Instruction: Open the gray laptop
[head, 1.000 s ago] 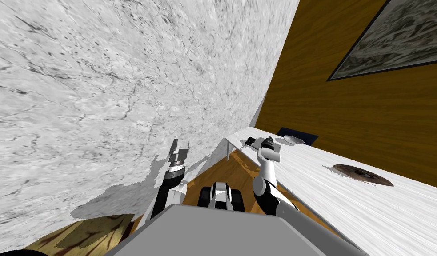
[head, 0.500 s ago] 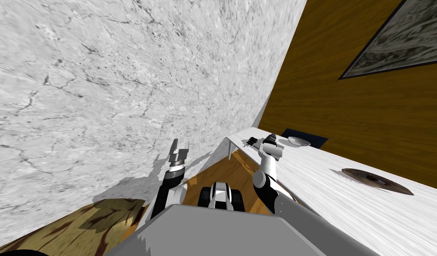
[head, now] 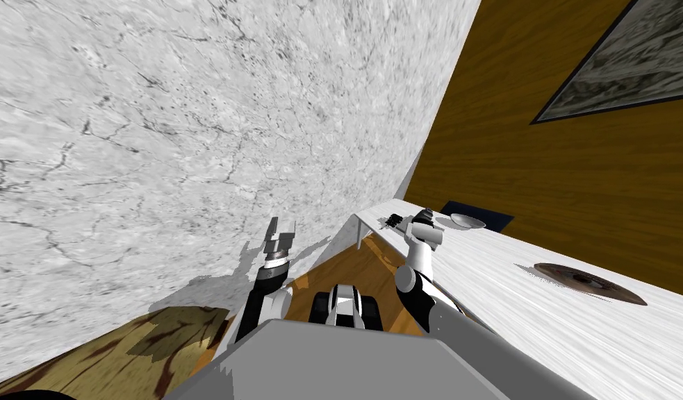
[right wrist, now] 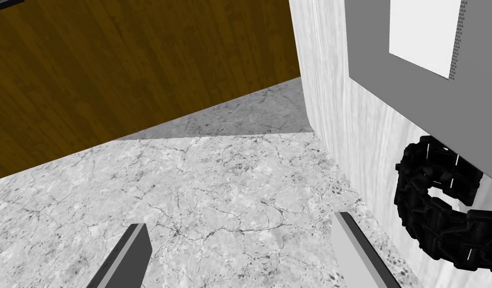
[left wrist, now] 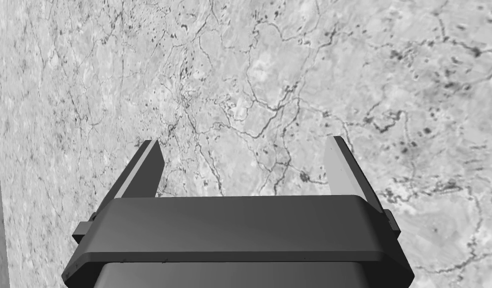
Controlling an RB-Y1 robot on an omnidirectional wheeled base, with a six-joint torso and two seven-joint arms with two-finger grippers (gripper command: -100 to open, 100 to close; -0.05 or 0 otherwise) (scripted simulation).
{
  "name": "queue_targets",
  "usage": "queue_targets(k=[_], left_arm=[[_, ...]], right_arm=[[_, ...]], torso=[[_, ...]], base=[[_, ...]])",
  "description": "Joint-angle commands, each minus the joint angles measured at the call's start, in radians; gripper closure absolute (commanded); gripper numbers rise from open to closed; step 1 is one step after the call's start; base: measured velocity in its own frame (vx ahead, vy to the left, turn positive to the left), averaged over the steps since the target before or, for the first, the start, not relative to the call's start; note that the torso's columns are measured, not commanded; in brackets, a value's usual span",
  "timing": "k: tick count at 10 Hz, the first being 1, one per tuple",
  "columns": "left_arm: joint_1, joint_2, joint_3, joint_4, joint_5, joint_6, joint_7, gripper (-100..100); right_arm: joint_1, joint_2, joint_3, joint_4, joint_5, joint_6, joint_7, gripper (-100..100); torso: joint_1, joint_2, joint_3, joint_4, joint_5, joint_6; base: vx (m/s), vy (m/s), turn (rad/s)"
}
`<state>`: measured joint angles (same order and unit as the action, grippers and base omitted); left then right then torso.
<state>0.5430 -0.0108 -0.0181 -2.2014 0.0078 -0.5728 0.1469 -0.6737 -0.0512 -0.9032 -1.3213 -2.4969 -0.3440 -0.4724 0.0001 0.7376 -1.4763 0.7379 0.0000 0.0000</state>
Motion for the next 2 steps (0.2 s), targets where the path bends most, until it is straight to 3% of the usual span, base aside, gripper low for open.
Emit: queue_targets(k=[1,2], left_arm=[[0.000,0.000,0.000,0.000,0.000,0.000,0.000,0],[0.000,0.000,0.000,0.000,0.000,0.000,0.000,0]], right_arm=[[0.000,0.000,0.000,0.000,0.000,0.000,0.000,0],[0.000,0.000,0.000,0.000,0.000,0.000,0.000,0]], torso=[[0.000,0.001,0.000,0.000,0.000,0.000],[0.000,0.001,0.000,0.000,0.000,0.000]], base=[[0.000,0.000,0.000],[0.000,0.000,0.000]])
